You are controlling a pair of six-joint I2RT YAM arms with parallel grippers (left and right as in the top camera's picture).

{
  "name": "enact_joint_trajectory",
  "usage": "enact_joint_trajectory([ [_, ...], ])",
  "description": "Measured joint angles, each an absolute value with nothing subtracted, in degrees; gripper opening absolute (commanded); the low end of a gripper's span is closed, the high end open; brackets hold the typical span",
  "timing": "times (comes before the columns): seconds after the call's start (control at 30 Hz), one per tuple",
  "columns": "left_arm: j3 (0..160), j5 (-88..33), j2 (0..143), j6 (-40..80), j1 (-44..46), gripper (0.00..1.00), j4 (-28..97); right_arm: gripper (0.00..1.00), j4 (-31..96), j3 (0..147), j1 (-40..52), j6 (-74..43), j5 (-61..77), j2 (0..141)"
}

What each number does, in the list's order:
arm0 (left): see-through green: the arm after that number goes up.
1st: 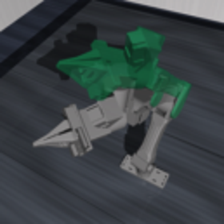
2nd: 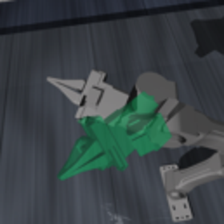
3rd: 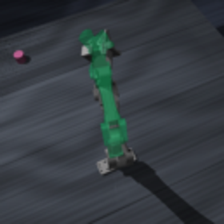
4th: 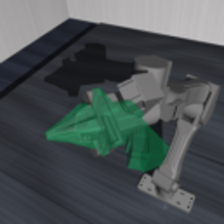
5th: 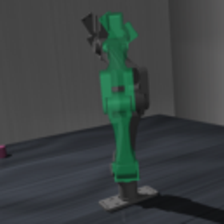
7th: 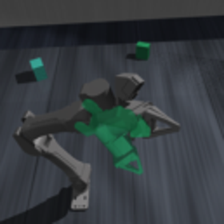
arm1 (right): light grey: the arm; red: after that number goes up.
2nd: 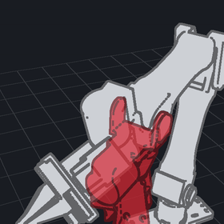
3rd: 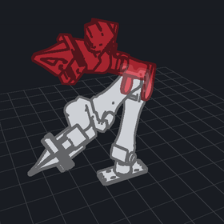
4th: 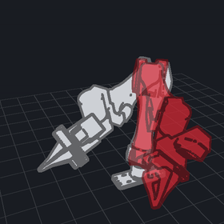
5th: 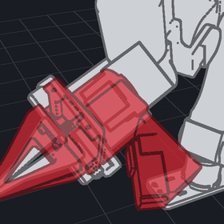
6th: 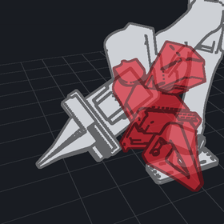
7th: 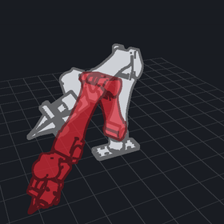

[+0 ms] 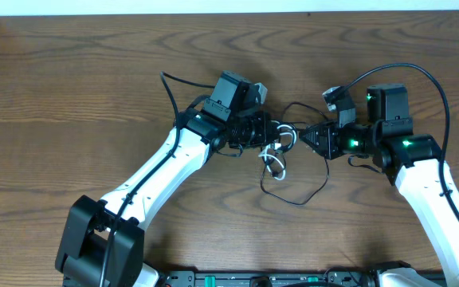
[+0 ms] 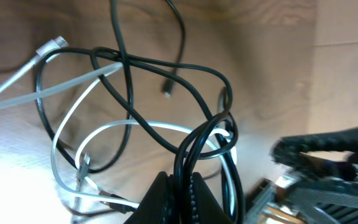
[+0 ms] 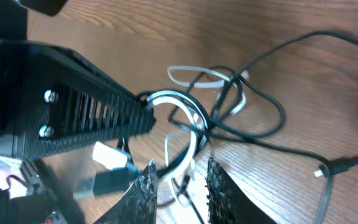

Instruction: Untangle cables

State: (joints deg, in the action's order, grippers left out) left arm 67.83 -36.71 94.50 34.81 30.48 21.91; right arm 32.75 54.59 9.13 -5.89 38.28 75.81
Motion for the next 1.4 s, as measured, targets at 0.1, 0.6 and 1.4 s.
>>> enact_joint_trajectory([
  [0.1,67.8,-38.8,94.5,37.3,30.5,0.07,21.8,0.28,32.9,54.6,9.1,-7.3,38.9,75.8],
  [0.6,67.8,-42.2,94.5,47.4,30.5,0.07,19.0,0.22,37.6,54.6,9.7,-21.9,36.9,75.8],
  [1.4,67.8,-45.6,94.5,57.0,30.8,0.07,15.1,0.38,32.9,54.2,10.7,-38.6,30.0,75.8],
])
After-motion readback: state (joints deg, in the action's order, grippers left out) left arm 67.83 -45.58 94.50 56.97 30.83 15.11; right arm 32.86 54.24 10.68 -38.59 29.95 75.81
